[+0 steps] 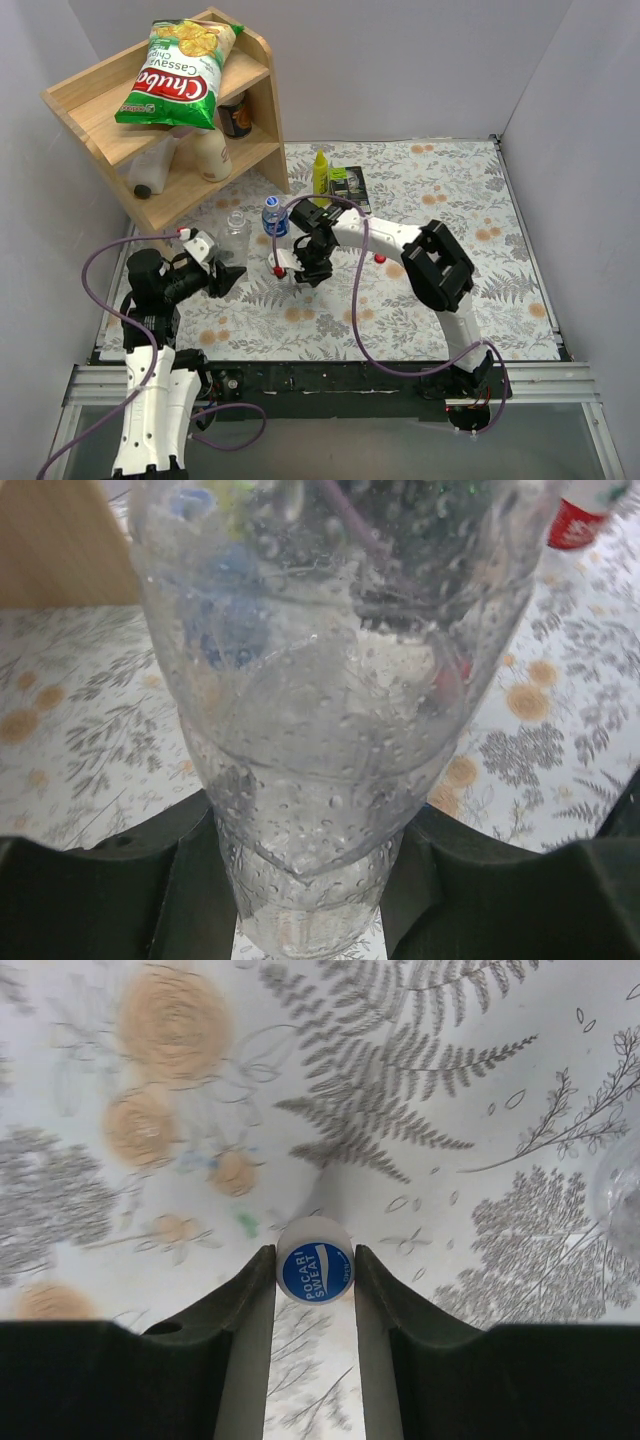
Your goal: Screw on the bottle caps
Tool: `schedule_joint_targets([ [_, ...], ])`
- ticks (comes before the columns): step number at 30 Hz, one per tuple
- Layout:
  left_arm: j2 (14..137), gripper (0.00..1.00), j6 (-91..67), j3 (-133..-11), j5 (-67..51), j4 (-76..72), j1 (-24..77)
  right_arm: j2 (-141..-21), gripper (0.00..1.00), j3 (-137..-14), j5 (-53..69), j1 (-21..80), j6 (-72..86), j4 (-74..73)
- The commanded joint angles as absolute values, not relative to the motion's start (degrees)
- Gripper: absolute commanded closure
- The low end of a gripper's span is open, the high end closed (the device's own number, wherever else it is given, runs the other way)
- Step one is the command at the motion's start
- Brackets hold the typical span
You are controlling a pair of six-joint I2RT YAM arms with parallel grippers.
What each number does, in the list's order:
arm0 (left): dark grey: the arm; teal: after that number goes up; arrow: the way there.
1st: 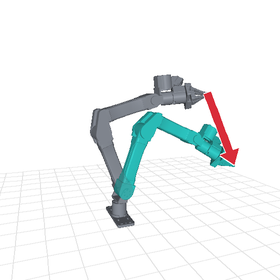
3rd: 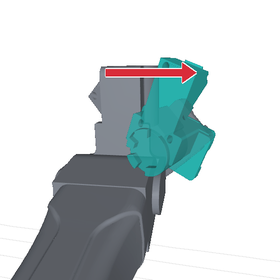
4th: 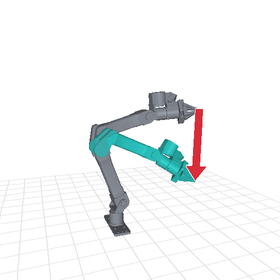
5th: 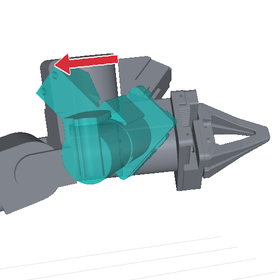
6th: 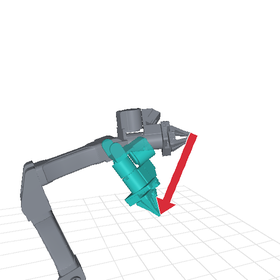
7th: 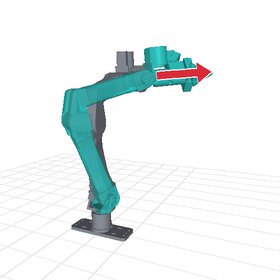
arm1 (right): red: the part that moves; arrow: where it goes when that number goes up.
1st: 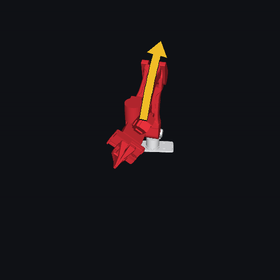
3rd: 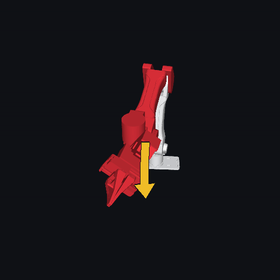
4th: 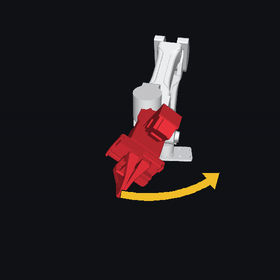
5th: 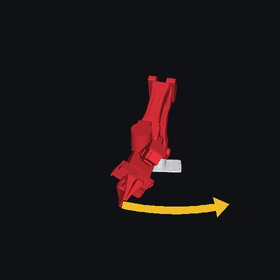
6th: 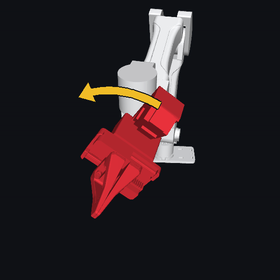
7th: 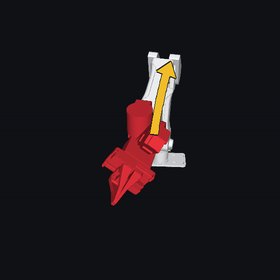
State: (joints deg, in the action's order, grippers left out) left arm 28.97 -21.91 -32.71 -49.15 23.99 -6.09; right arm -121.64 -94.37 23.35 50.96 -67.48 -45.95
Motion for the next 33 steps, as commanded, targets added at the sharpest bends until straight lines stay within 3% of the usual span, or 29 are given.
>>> schedule_joint_targets([
  [1,33.1,1.0,-5.4,-30.2,-64.7,26.6,-5.7,-103.8,0.77,-92.9,30.8,50.5,-59.2,-51.5],
  [5,38.7,1.0,-1.0,-26.7,-70.1,22.6,-1.9,-94.8,0.79,-99.6,36.0,50.7,-47.0,-55.4],
  [9,43.0,1.0,-2.0,-22.9,-67.8,18.4,10.3,-91.2,0.8,-107.6,35.2,51.5,-44.0,-60.6],
  [13,47.7,1.0,-6.8,-19.2,-65.6,7.8,13.7,-89.0,0.77,-110.0,33.6,54.2,-46.0,-62.0],
  [20,56.8,1.0,-8.3,-21.4,-60.6,2.3,19.6,-92.1,0.76,-110.6,27.9,61.3,-53.4,-64.2],
  [33,49.4,1.0,-13.5,-18.3,-56.4,-4.0,23.6,-93.9,0.78,-111.4,22.7,61.6,-57.7,-68.4],
])
